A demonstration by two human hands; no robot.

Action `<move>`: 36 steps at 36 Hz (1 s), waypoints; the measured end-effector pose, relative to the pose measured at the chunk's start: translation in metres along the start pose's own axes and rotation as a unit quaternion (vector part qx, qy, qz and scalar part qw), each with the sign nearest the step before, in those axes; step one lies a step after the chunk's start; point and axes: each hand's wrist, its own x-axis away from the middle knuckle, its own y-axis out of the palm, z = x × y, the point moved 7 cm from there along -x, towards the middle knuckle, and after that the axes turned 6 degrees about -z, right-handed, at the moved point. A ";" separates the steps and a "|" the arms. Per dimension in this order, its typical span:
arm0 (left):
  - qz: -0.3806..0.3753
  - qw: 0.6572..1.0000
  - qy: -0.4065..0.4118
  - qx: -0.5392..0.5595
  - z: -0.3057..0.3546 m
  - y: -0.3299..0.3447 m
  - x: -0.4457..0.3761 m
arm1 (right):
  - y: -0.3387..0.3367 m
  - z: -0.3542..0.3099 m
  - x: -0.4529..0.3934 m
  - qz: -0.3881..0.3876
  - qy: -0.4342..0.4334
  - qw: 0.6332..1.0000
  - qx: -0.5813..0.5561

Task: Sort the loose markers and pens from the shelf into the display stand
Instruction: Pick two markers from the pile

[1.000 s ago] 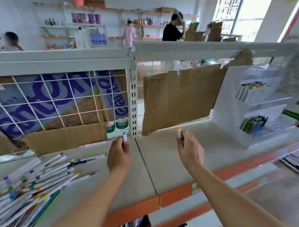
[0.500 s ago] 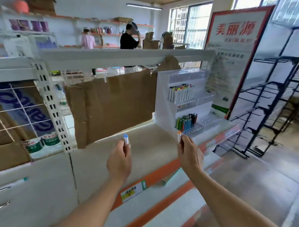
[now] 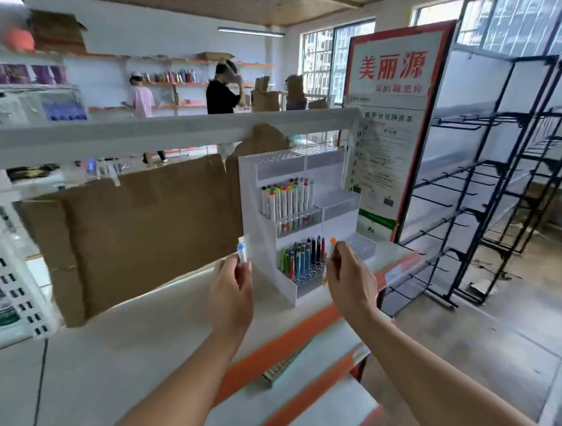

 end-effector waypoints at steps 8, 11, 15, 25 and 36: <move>0.050 0.998 0.014 0.035 0.015 0.020 -0.068 | 0.004 -0.011 -0.065 0.042 -0.037 0.997 -0.048; 0.074 0.996 0.023 0.036 0.023 0.025 -0.089 | 0.003 -0.018 -0.085 0.065 -0.063 0.993 -0.076; 0.097 0.993 0.034 0.053 0.034 0.031 -0.111 | 0.006 -0.023 -0.110 0.094 -0.088 0.983 -0.127; 0.110 0.993 0.042 0.025 0.047 0.059 -0.138 | 0.030 -0.016 -0.164 0.105 -0.134 0.965 -0.199; 0.152 0.983 0.028 -0.096 0.059 0.082 -0.136 | 0.044 -0.007 -0.202 0.039 -0.216 0.935 -0.280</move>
